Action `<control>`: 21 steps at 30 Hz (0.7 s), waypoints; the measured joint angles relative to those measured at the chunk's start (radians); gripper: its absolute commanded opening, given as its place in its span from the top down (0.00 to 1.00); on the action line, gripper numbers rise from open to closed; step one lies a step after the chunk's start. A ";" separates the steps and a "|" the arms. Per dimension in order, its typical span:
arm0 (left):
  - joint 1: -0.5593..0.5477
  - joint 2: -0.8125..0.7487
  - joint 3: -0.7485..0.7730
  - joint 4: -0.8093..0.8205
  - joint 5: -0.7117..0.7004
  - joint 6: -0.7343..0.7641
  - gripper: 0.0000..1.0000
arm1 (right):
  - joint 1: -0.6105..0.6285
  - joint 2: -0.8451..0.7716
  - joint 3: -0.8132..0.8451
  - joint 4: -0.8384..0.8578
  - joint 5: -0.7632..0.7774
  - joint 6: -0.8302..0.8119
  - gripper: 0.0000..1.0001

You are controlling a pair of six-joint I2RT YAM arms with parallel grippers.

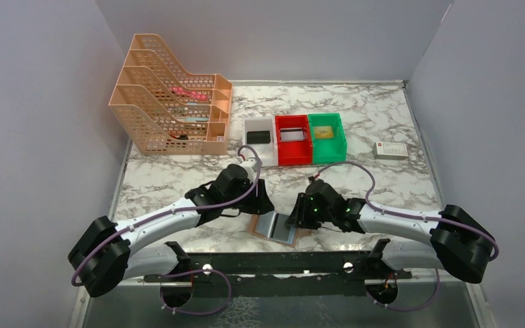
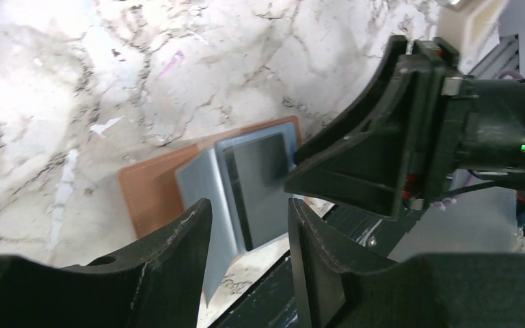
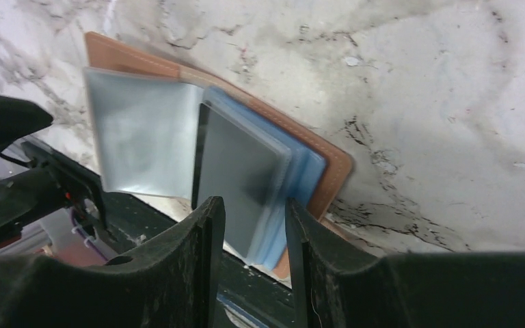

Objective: Take the credit cards out of the card holder

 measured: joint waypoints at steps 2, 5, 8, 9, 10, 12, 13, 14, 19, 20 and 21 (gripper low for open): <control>-0.005 0.016 0.008 0.022 0.024 0.001 0.51 | 0.000 0.026 0.000 -0.004 0.000 0.000 0.58; -0.014 0.055 0.008 0.047 0.068 0.003 0.51 | 0.000 0.032 0.000 -0.006 0.001 0.003 0.60; -0.027 0.109 0.008 0.058 0.103 0.003 0.51 | 0.000 0.032 -0.001 -0.007 0.001 0.003 0.64; -0.033 0.127 0.008 0.060 0.110 0.003 0.52 | 0.000 0.032 -0.001 -0.007 0.001 0.003 0.66; -0.036 0.134 0.008 0.061 0.117 0.002 0.52 | 0.000 0.032 -0.004 -0.005 0.001 0.004 0.67; -0.045 0.169 0.008 0.063 0.123 0.000 0.52 | 0.000 0.032 -0.014 0.001 0.000 0.005 0.69; -0.047 0.186 0.008 0.068 0.125 -0.002 0.52 | 0.000 0.032 -0.018 0.006 0.000 0.005 0.71; -0.049 0.196 0.008 0.071 0.125 -0.003 0.52 | 0.000 0.032 -0.020 0.012 0.000 0.005 0.73; -0.050 0.232 -0.017 0.093 0.122 -0.022 0.53 | 0.000 0.050 -0.023 0.032 -0.001 0.008 0.83; -0.050 0.234 -0.024 0.096 0.120 -0.025 0.53 | 0.000 0.056 -0.023 0.039 0.000 0.008 0.84; -0.051 0.235 -0.031 0.099 0.116 -0.028 0.53 | 0.000 0.061 -0.023 0.044 -0.001 0.009 0.84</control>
